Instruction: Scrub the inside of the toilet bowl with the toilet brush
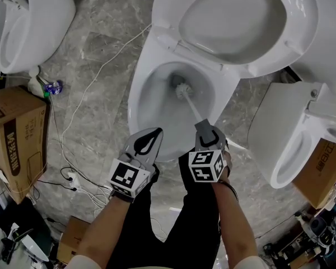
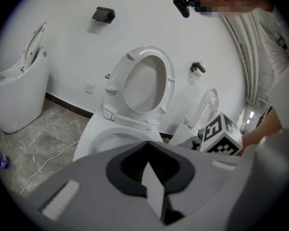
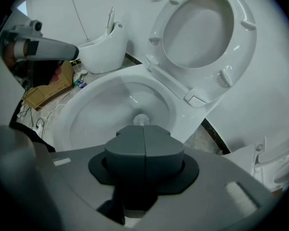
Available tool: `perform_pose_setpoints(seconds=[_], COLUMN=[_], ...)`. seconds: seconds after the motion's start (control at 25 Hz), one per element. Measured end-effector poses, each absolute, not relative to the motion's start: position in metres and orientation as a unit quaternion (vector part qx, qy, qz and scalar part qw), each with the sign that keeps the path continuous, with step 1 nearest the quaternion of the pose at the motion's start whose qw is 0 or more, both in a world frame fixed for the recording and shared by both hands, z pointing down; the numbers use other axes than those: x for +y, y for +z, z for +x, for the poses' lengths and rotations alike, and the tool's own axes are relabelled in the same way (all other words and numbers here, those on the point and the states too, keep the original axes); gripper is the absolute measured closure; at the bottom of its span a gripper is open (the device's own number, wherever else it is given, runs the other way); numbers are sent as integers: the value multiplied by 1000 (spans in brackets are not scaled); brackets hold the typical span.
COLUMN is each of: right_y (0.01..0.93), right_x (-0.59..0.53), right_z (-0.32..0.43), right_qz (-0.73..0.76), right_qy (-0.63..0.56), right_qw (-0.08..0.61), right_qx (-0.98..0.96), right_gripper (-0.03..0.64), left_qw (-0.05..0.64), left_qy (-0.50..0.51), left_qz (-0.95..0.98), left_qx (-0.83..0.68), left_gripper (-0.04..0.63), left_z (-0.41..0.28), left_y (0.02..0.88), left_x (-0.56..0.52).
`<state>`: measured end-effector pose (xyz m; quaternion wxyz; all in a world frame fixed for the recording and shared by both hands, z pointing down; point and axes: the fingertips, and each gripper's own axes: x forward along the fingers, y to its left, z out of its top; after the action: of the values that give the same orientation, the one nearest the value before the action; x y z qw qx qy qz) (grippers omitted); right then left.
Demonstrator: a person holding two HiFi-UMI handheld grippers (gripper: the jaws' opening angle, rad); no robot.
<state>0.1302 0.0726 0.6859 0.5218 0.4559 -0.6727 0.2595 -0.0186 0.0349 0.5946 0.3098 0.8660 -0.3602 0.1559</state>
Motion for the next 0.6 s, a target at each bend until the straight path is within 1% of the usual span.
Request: perform_pose_setpoints(seconds=[0.12, 0.24, 0.6], right_y=[686, 686, 691], right_x=[83, 95, 93], right_z=[119, 104, 68], right_qz=[433, 417, 429], right_qy=[259, 270, 324], right_qw=[544, 549, 484], right_qx=[-670, -673, -690], right_gripper=[453, 453, 454], left_qw=[310, 308, 307], left_qy=[158, 157, 159], left_qz=[864, 864, 862], left_qx=[-364, -366, -371], left_gripper=[589, 589, 589], left_z=[-24, -30, -43], left_y=[596, 595, 600], left_x=[37, 36, 31])
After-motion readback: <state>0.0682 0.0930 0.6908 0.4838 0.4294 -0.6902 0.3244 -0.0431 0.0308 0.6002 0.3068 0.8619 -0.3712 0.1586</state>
